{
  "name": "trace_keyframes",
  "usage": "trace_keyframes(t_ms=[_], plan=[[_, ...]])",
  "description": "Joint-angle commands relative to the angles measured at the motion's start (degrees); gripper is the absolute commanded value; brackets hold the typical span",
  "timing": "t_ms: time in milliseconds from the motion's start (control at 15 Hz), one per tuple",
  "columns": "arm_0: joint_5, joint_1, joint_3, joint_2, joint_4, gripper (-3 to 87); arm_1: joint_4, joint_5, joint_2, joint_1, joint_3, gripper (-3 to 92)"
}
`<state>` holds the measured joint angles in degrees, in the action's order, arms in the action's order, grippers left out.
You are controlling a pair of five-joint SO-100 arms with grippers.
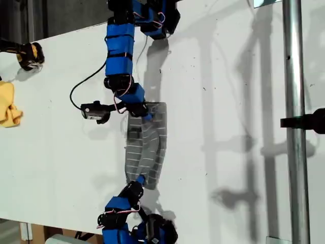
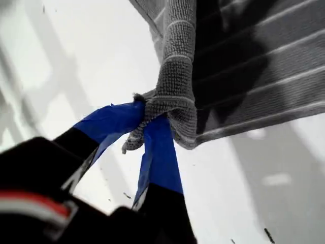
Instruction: Grasp corners of a towel and fold twice.
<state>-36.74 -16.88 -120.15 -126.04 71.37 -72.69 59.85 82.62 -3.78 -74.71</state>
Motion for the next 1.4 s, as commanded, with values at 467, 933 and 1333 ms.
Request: trace_keyframes(t_ms=[467,933,1333], plan=[[10.90,-19.07,5.19,3.87,-6.06,-1.0,1.93,-16.87,7.91,-20.57,1.14,-0.2],[13.18,-22.24,5.19,3.96,-9.49,-1.0,5.45,-19.60,8.35,-21.80,-0.79,-0.2],[9.14,-18.72,-2.64,3.87,-8.61,-1.0,1.49,-14.59,5.10,-14.41,-4.83,-0.2]])
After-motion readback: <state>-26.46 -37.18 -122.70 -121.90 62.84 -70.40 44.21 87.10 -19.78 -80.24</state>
